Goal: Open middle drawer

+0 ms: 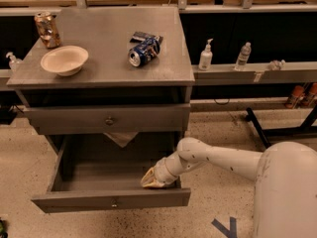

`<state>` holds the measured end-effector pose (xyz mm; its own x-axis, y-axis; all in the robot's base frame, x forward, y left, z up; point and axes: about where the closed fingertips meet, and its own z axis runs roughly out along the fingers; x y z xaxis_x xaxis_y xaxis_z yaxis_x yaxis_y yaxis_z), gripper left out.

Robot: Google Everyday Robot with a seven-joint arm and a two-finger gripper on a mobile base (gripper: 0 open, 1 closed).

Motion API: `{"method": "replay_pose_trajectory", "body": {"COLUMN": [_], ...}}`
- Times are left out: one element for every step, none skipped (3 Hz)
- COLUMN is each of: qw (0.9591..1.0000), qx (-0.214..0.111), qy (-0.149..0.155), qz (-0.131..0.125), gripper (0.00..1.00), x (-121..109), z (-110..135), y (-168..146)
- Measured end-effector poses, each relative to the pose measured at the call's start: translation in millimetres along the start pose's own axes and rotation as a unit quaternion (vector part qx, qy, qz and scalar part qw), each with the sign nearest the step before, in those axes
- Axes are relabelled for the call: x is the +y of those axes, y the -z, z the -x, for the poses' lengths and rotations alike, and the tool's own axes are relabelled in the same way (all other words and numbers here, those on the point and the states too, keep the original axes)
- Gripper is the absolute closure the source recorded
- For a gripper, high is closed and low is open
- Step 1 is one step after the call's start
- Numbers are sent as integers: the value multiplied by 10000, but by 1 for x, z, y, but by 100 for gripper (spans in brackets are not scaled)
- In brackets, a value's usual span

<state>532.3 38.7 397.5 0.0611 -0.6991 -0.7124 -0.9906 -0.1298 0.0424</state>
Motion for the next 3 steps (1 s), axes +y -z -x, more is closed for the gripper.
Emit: {"method": "replay_pose_trajectory", "body": {"qw": [10000,10000,10000], "qx": [0,0,0], "qy": [1,1,2], "qz": [-1,-1,-2], "gripper": [100,100,100], "x": [0,0,0], "z": [0,0,0], "y": [0,0,0]}}
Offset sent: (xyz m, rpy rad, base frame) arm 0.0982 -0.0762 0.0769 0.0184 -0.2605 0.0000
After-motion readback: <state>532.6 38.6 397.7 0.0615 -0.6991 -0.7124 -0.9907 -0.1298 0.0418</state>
